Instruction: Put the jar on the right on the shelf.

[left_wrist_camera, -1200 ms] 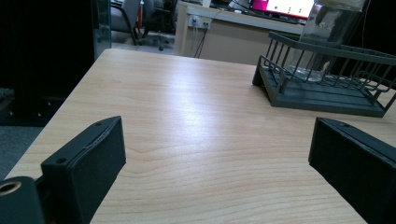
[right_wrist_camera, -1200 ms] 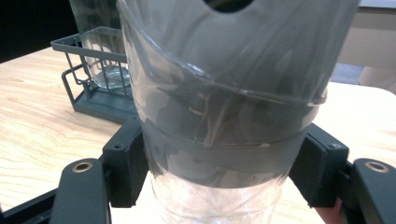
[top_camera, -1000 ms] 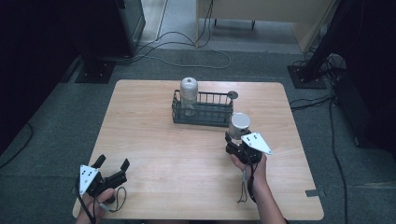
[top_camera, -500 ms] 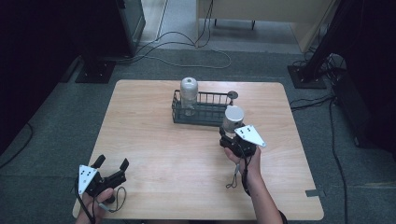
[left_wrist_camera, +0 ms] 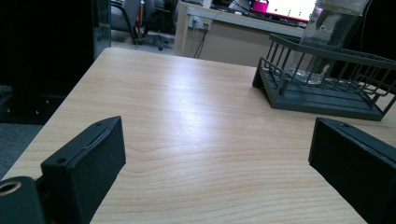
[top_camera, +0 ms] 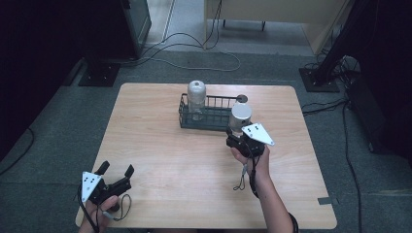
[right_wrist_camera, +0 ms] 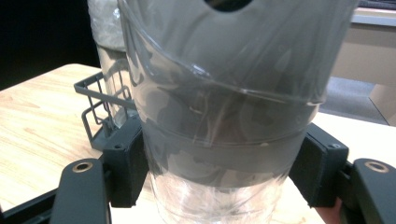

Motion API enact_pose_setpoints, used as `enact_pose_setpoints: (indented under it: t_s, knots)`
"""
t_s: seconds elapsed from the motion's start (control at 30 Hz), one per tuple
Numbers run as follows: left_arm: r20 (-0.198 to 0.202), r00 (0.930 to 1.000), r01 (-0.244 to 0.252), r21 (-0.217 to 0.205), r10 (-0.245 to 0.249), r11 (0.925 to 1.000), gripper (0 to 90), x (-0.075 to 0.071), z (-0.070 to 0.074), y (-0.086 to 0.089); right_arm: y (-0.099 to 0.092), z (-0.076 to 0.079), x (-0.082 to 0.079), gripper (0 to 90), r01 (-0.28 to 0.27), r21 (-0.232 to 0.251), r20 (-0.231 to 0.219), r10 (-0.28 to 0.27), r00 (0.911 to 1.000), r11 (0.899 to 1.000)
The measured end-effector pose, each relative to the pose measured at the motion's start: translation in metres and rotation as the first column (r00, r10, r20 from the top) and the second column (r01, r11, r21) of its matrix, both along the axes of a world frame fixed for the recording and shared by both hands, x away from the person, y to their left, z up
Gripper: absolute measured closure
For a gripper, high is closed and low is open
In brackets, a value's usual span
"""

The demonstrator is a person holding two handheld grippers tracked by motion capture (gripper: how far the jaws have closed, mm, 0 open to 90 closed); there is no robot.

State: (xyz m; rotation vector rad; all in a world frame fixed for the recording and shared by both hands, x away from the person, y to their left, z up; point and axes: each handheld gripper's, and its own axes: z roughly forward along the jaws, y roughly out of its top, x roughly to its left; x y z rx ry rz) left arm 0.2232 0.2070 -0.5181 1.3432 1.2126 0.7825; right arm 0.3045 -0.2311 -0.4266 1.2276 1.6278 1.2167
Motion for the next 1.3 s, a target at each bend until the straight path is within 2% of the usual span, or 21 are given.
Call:
enact_pose_setpoints:
  t_s: [0.5, 0.77, 1.3]
  knots:
    - [0.003, 0.9999, -0.01, -0.004, 0.01, 0.9999, 3.9, -0.001, 0.0, 0.0, 0.005, 0.023, 0.011, 30.3, -0.006, 0.0, 0.018, 0.006, 0.9998, 1.0]
    - [0.005, 1.0, -0.006, 0.008, 0.006, 1.0, 3.9, -0.001, 0.0, -0.001, 0.009, 0.033, 0.018, 30.3, -0.019, 0.005, 0.024, 0.019, 0.9995, 1.0]
    - [0.008, 1.0, -0.003, 0.015, 0.003, 0.9999, 3.9, -0.001, 0.0, -0.002, 0.014, 0.051, 0.043, 30.3, -0.009, 0.013, 0.027, 0.009, 0.9996, 1.0]
